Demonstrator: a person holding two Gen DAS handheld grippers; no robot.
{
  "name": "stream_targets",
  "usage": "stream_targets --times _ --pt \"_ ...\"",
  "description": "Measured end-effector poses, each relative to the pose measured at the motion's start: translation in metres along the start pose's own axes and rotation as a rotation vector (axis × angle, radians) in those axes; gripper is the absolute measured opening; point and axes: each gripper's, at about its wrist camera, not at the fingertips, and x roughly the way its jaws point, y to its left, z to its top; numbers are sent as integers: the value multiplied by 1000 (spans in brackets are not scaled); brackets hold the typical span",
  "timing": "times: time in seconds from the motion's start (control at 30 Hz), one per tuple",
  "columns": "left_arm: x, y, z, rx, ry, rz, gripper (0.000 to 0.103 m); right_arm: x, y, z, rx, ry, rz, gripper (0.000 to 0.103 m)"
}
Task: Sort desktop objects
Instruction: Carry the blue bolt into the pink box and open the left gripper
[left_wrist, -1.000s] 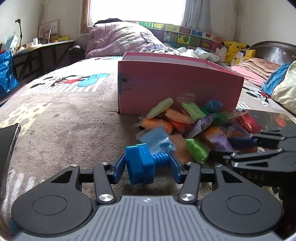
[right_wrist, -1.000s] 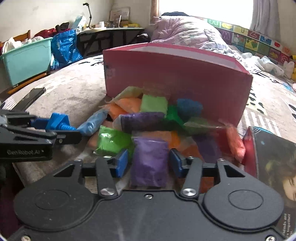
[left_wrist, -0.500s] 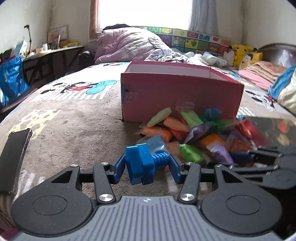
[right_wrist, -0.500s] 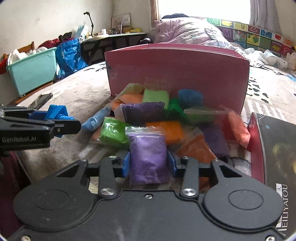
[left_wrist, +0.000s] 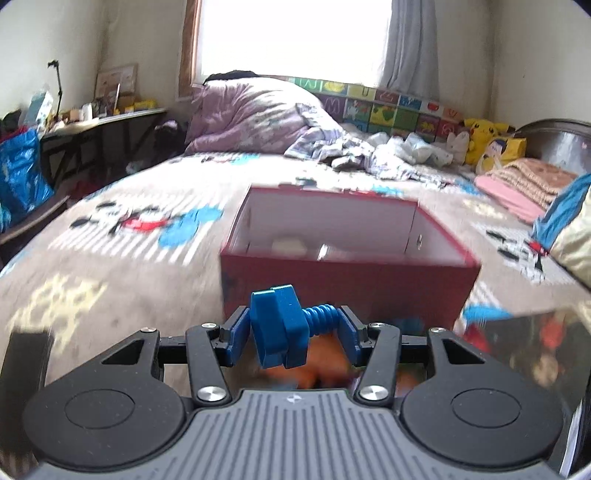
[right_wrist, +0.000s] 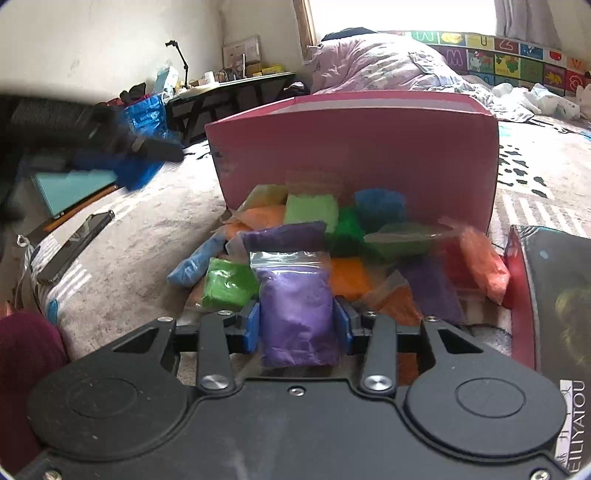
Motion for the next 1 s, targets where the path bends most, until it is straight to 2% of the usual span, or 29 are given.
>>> stream_targets --times 0.17,0.3,0.53,1.0 --pt "22 -16 35 36 -20 -14 50 -3 -2 2 2 -8 10 40" --pt "45 -26 53 60 -5 -13 50 -6 -5 4 4 -10 18 40" --pt "88 -30 68 83 59 18 50 -7 -10 5 8 -1 35 40" --pt "160 -21 89 26 203 28 50 -5 -16 8 5 12 55 40"
